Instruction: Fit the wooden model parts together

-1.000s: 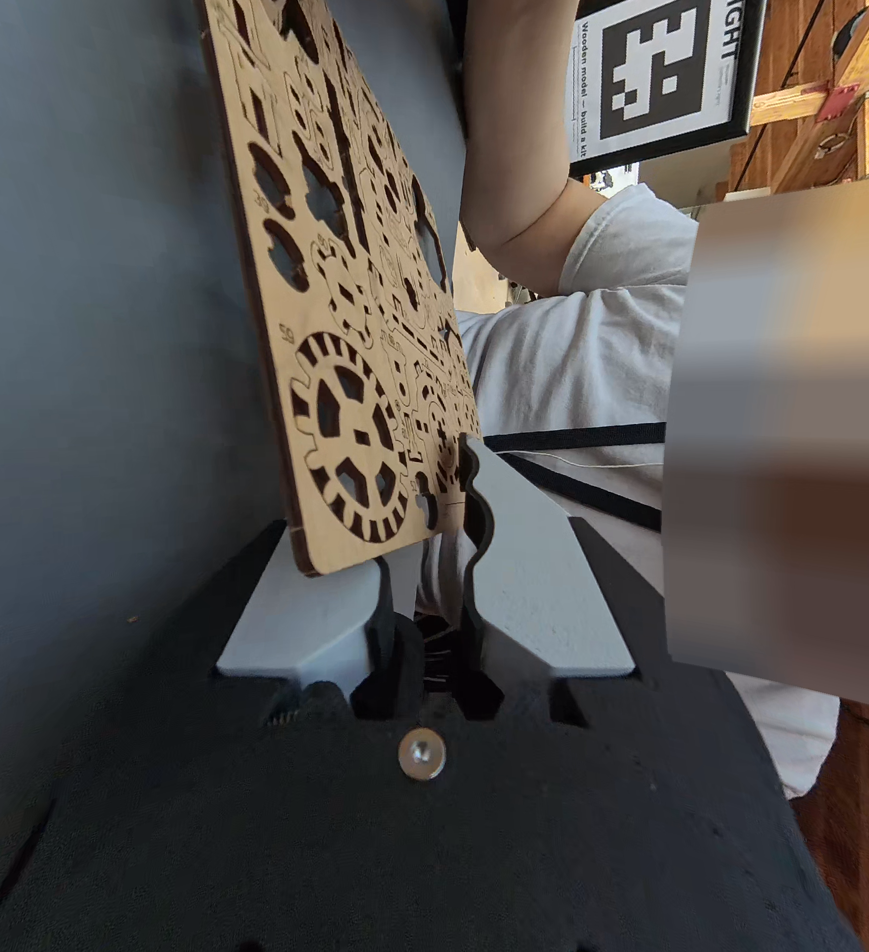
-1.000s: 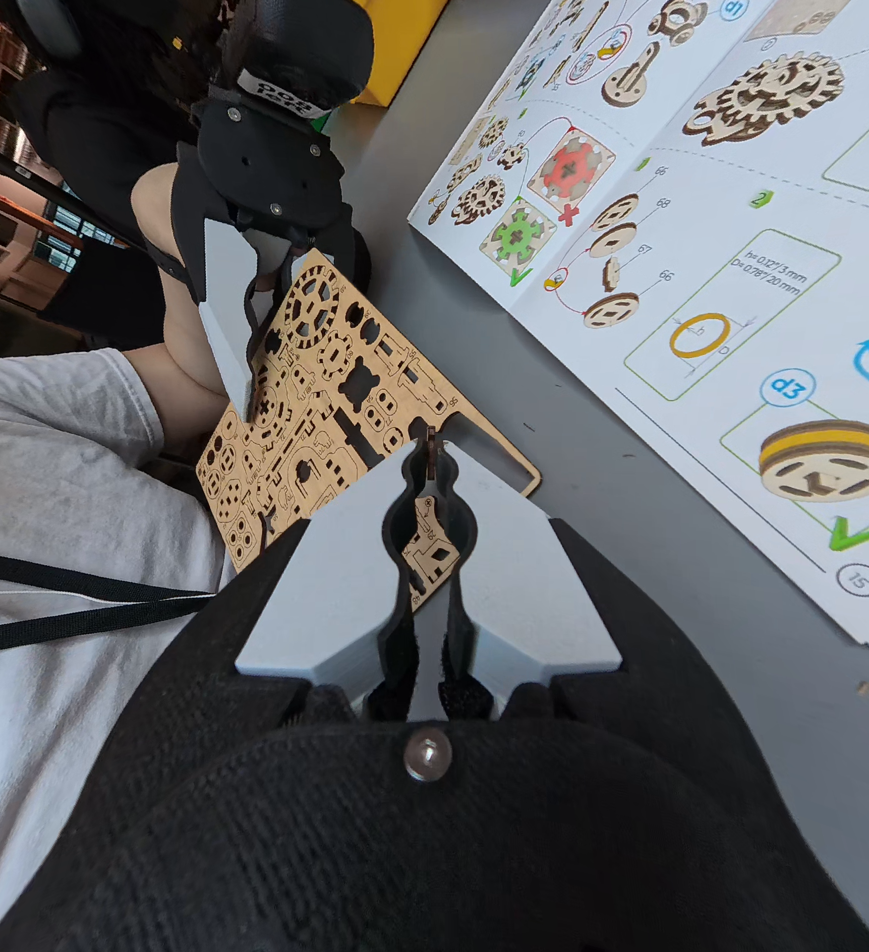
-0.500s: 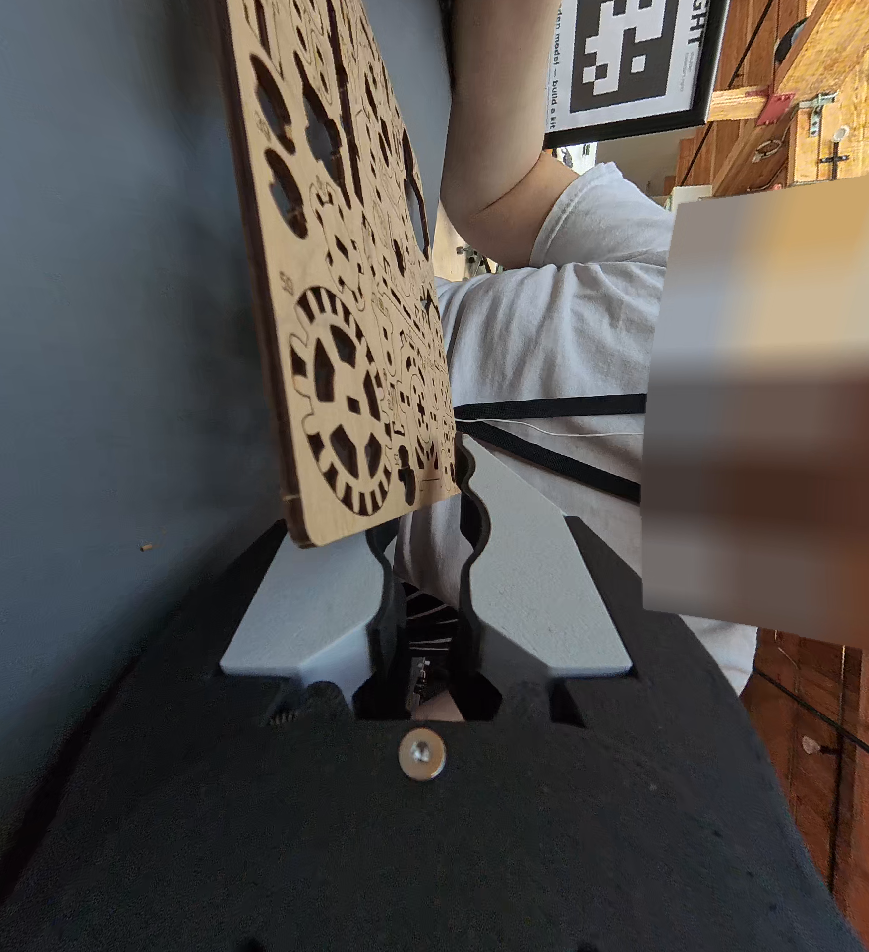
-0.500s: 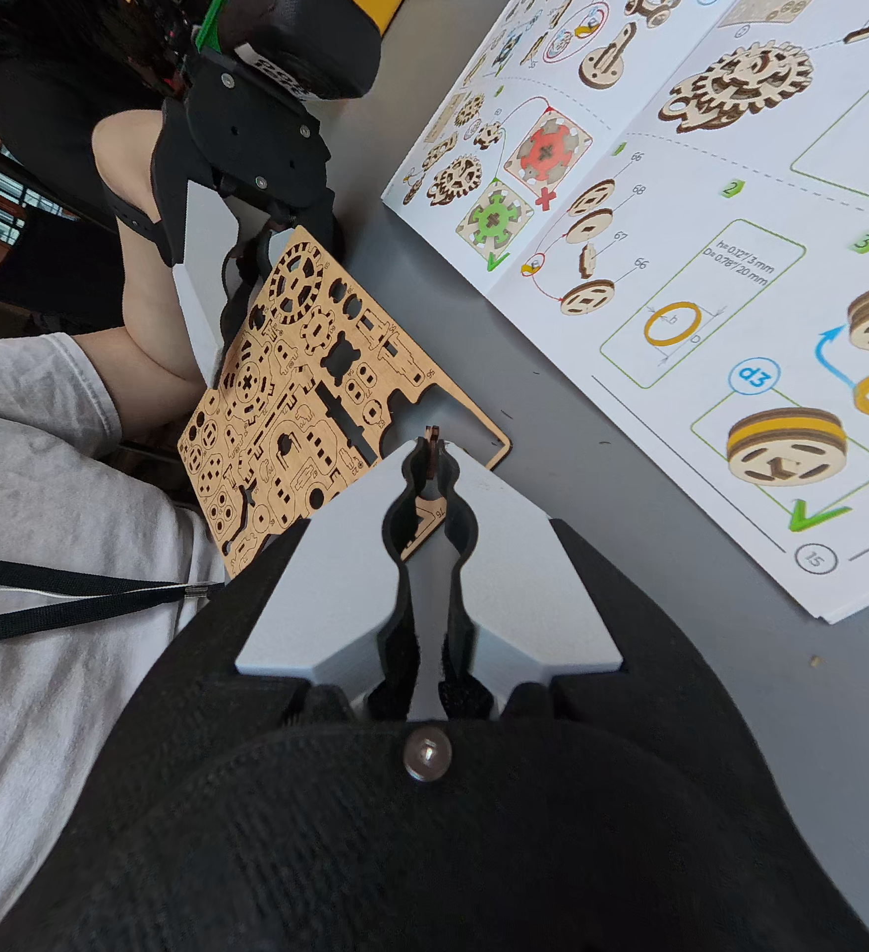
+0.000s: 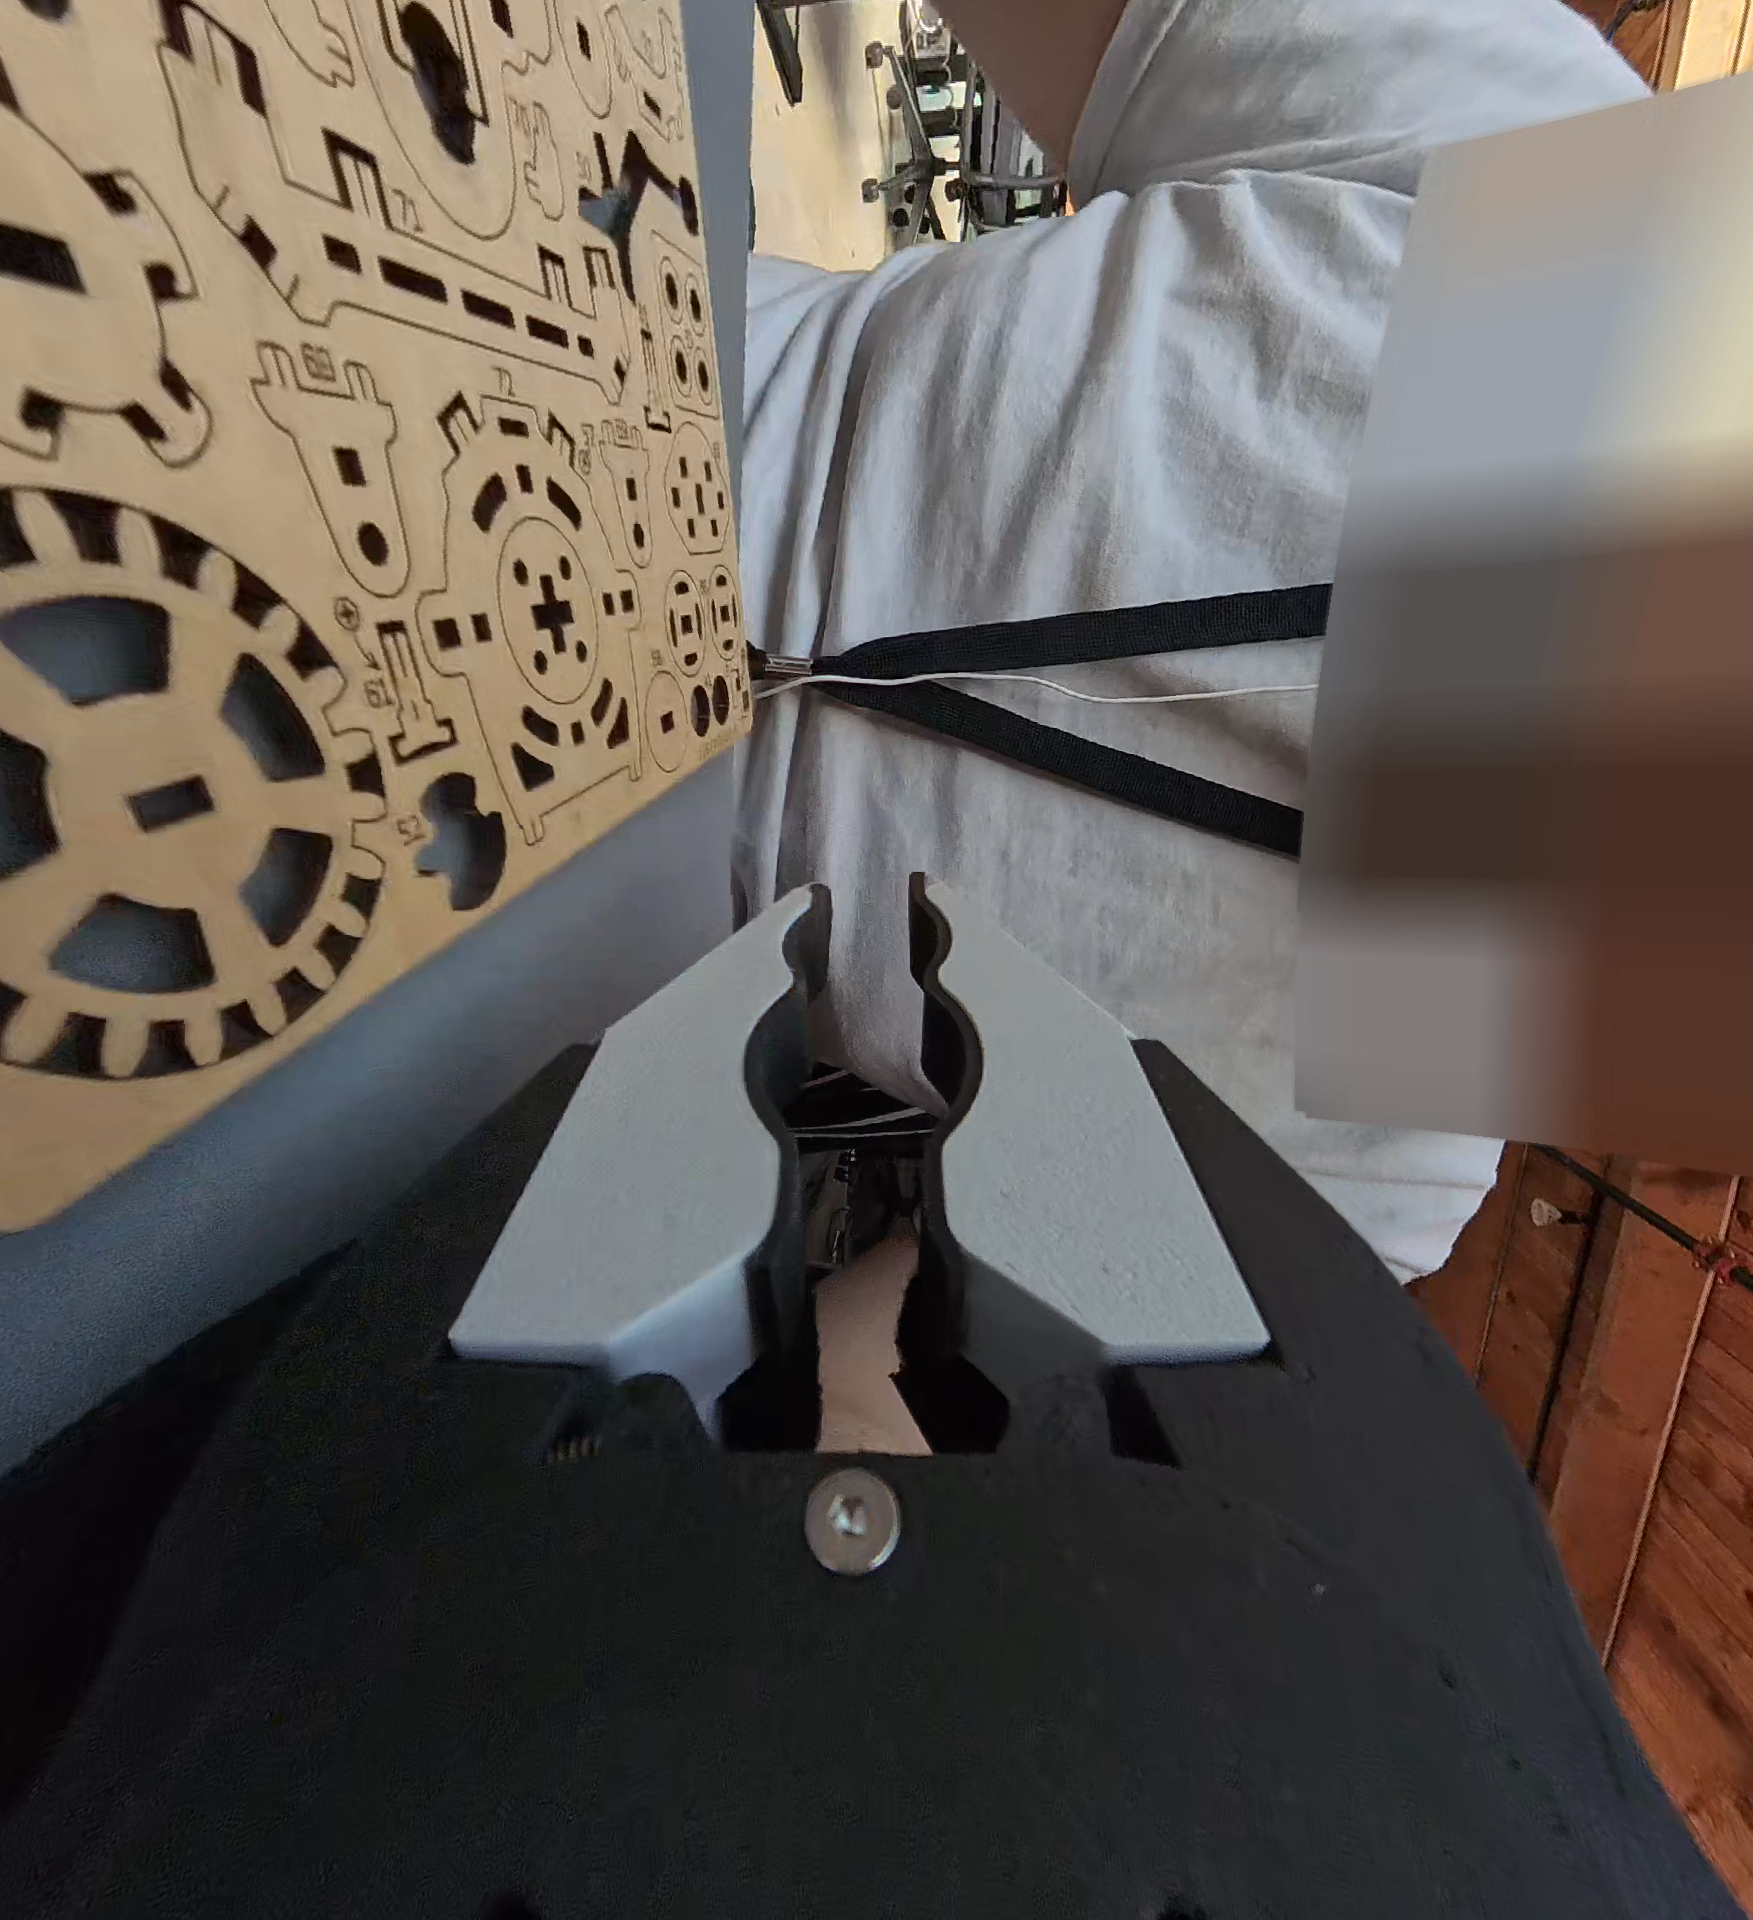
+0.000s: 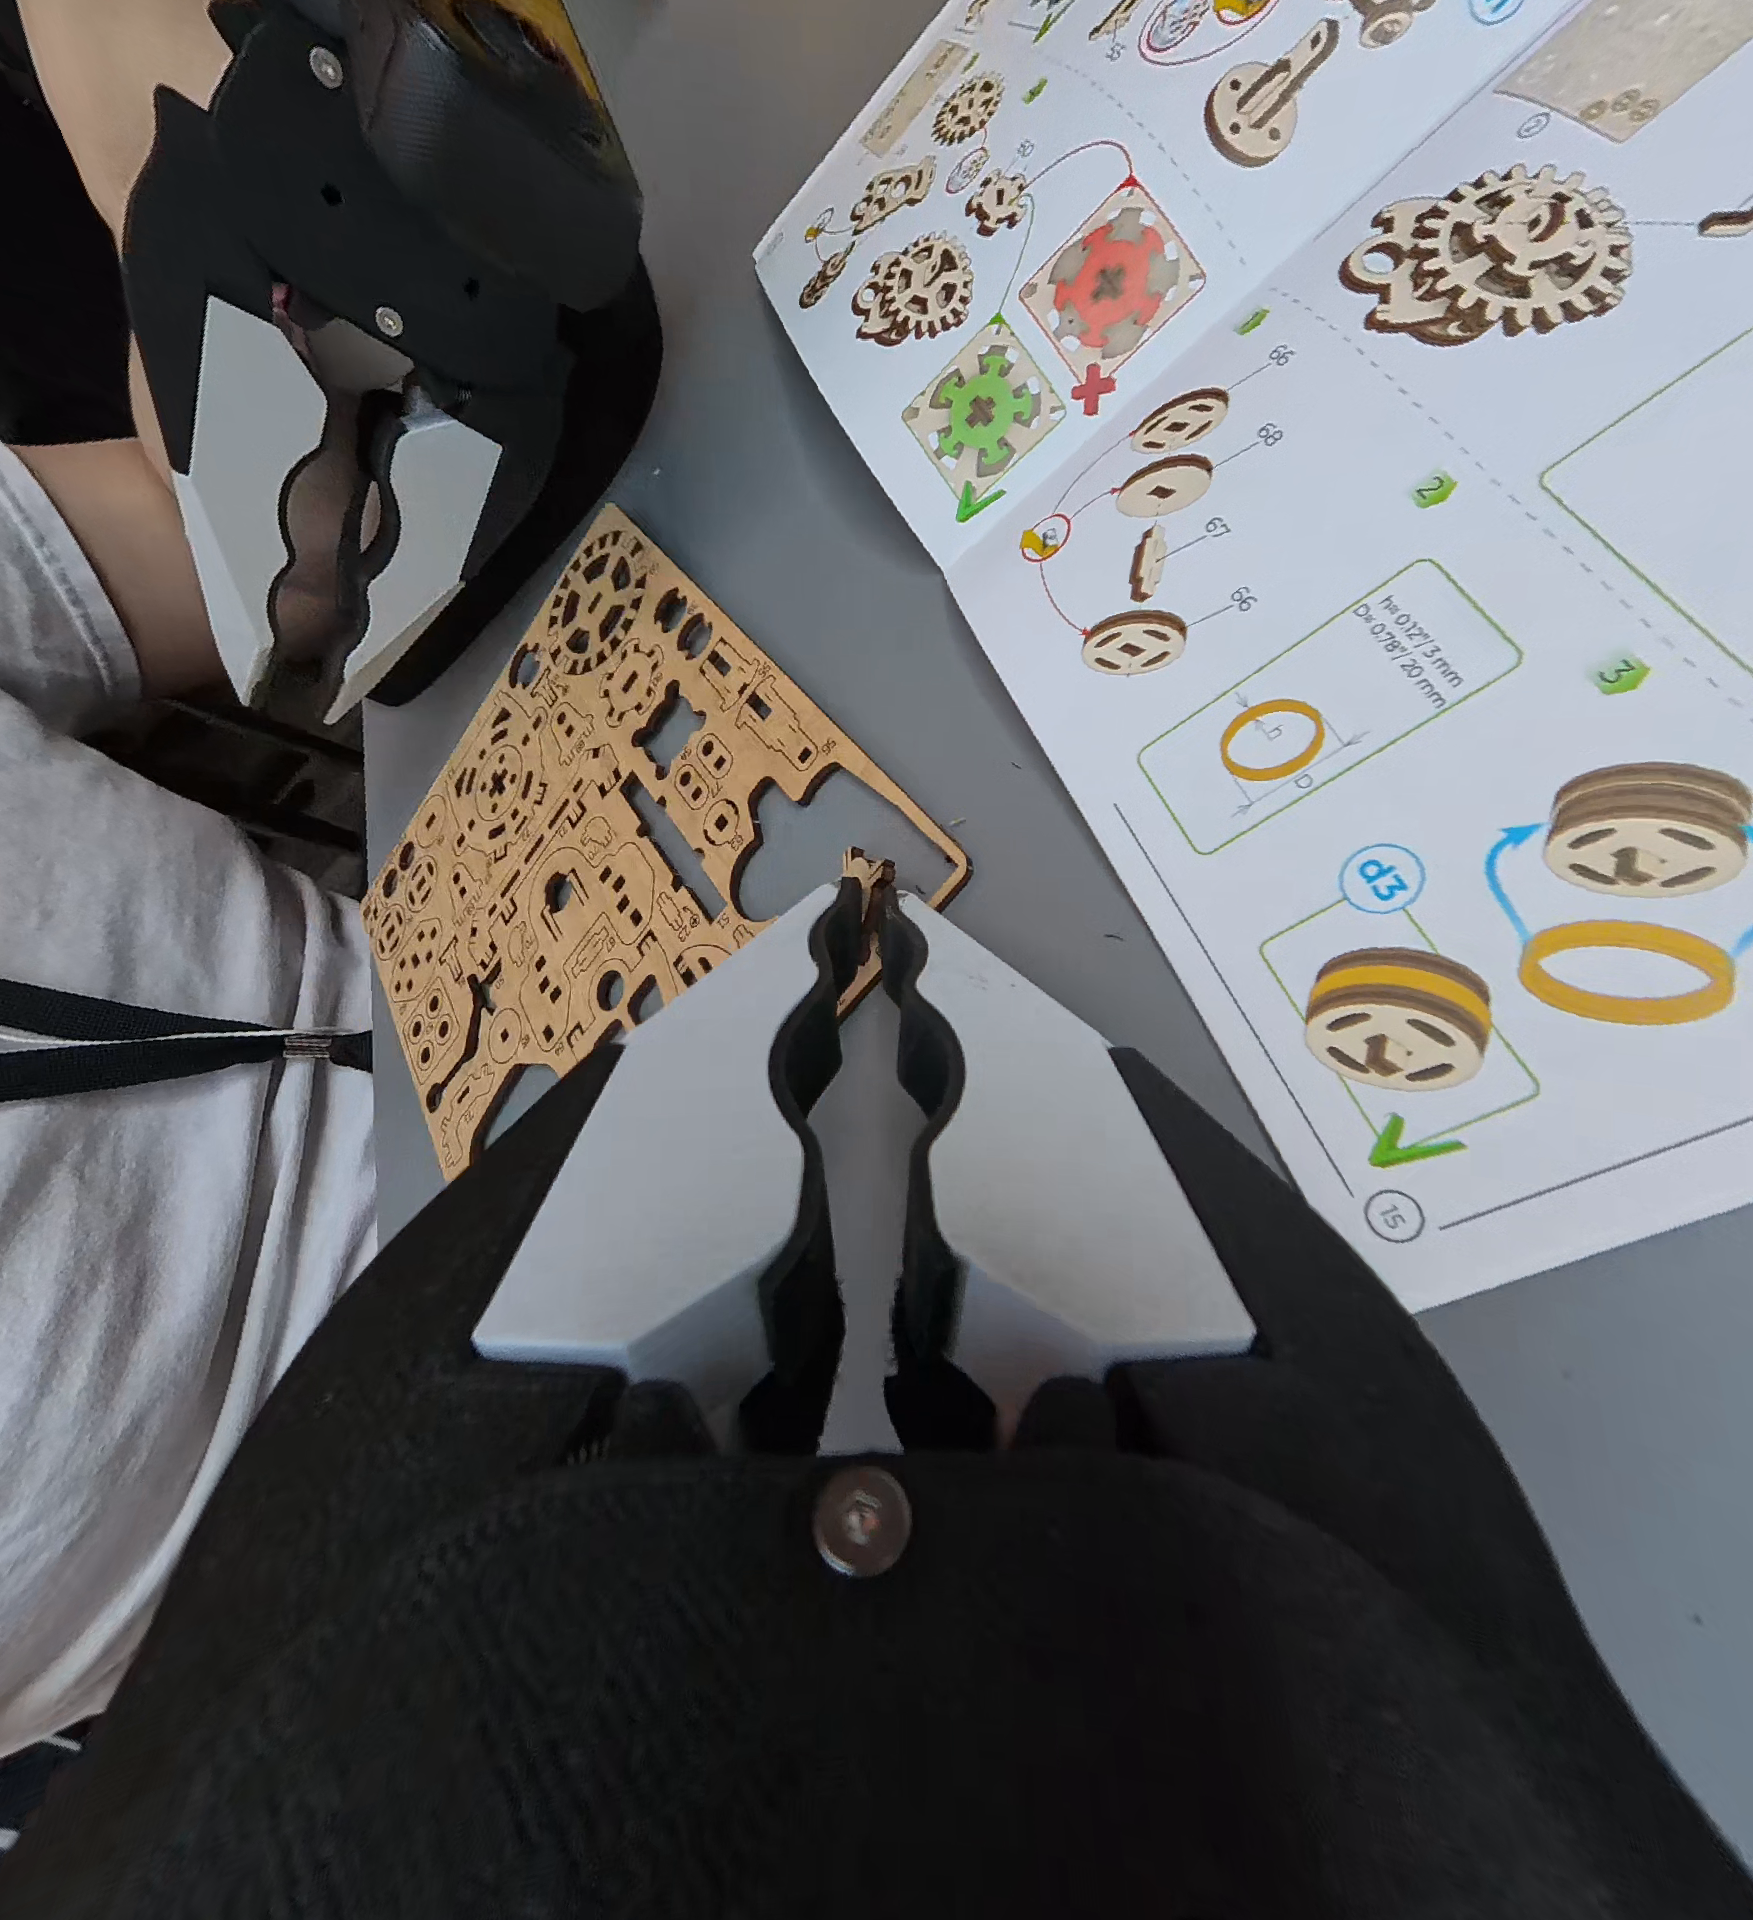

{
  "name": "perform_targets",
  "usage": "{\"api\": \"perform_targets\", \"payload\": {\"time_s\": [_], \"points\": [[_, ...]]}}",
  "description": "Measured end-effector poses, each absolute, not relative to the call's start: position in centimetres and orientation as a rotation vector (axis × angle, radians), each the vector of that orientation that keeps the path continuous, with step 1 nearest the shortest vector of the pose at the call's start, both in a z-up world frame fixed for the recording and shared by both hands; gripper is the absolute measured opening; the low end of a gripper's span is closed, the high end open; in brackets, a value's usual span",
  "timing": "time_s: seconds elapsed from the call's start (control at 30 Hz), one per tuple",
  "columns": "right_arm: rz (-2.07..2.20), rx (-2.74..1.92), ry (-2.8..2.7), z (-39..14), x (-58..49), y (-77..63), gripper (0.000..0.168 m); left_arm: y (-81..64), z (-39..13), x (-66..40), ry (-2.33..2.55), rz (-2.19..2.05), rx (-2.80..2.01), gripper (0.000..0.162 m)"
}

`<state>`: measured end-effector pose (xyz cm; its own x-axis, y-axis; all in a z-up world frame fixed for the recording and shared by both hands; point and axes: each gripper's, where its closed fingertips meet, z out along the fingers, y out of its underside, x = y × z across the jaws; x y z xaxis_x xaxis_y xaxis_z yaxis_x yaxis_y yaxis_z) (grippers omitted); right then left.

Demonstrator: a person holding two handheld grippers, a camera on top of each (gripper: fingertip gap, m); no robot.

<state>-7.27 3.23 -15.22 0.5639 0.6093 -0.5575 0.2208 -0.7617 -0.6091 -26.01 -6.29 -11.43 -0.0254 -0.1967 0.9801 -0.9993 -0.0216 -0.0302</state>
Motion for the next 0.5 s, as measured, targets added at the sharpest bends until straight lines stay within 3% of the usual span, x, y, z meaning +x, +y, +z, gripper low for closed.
{"api": "perform_targets", "payload": {"time_s": [0.17, 0.37, 0.5], "points": [[1.209, -2.282, -0.687, -15.1, -7.5, 3.2, 0.001, -5.0, -10.2, -25.4, -1.341, 1.262, 1.35, 0.0], [1.093, -2.165, -0.733, -13.6, -7.5, 3.9, 0.001, 0.1, -9.2, -21.8, -1.381, 1.536, 1.566, 0.0], [1.218, -2.088, -0.661, -11.3, -8.2, 4.2, 0.001, 5.2, -8.2, -18.9, -1.692, 1.782, 1.81, 0.0]]}}
